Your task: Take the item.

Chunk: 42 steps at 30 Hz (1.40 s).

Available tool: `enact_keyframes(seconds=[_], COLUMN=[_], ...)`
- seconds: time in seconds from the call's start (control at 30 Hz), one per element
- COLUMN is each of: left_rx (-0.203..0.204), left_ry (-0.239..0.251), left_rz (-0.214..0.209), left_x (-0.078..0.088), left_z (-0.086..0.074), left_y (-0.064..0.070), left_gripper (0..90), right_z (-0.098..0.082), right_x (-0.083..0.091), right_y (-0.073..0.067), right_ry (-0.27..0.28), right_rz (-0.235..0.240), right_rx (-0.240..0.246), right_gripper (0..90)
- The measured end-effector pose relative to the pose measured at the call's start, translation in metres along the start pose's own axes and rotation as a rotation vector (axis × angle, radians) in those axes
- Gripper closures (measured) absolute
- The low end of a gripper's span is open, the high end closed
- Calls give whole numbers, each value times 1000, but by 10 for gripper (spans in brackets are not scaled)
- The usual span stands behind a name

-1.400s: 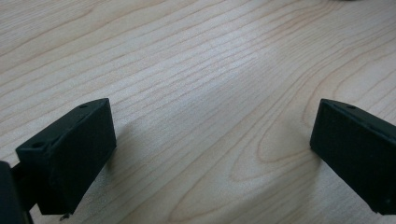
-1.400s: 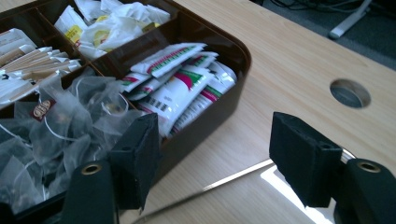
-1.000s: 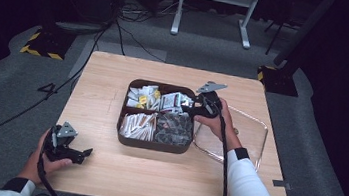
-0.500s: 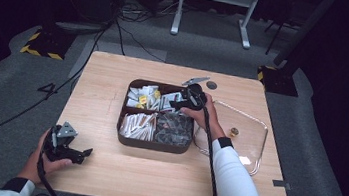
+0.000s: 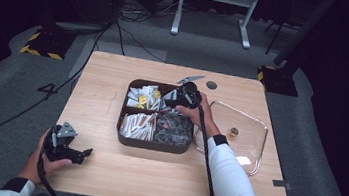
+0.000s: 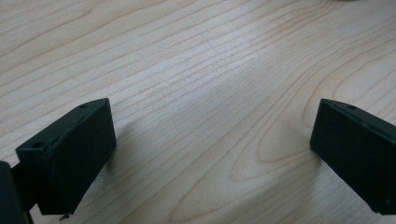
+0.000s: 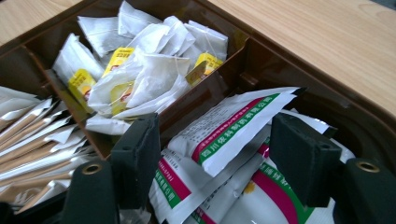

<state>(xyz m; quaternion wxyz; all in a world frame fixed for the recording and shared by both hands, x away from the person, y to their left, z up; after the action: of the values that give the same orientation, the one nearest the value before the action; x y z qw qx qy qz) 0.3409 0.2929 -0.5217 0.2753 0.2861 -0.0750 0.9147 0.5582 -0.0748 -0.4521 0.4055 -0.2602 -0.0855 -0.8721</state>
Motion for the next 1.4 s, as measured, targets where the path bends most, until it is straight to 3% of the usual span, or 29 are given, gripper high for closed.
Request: enact_keyframes(seconds=[0.07, 0.13, 0.2, 0.43, 1.17, 1.4], left_rx=[-1, 0, -1, 0, 1, 4], left_ry=[0, 0, 0, 0, 1, 2], left_rz=[1, 0, 1, 0, 0, 0], left_x=[0, 0, 0, 0, 0, 0], left_z=[0, 0, 0, 0, 0, 0], left_y=[0, 0, 0, 0, 0, 0], left_gripper=[5, 5, 5, 5, 5, 5], right_z=[2, 4, 5, 11, 24, 29], right_x=[-2, -4, -5, -6, 34, 44], right_y=[0, 0, -1, -11, -20, -27], right_ry=[-3, -4, 6, -22, 114, 126], right_rz=[-9, -23, 3, 15, 57, 69], right_rx=[9, 6, -8, 51, 104, 132], right_gripper=[459, 592, 672, 866, 900, 900])
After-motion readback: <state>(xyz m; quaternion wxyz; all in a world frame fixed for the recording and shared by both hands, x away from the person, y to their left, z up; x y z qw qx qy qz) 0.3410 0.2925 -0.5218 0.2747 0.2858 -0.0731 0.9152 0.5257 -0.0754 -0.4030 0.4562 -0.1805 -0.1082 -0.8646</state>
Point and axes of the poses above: each handheld gripper's, and its own axes: x roughly backward along the jaws, z roughly out of its top, y roughly to its right, the point moved 2 cm from there along -x, roughly forward along the jaws, and after that the axes turned 14 degrees about y, right-handed, at the moved point
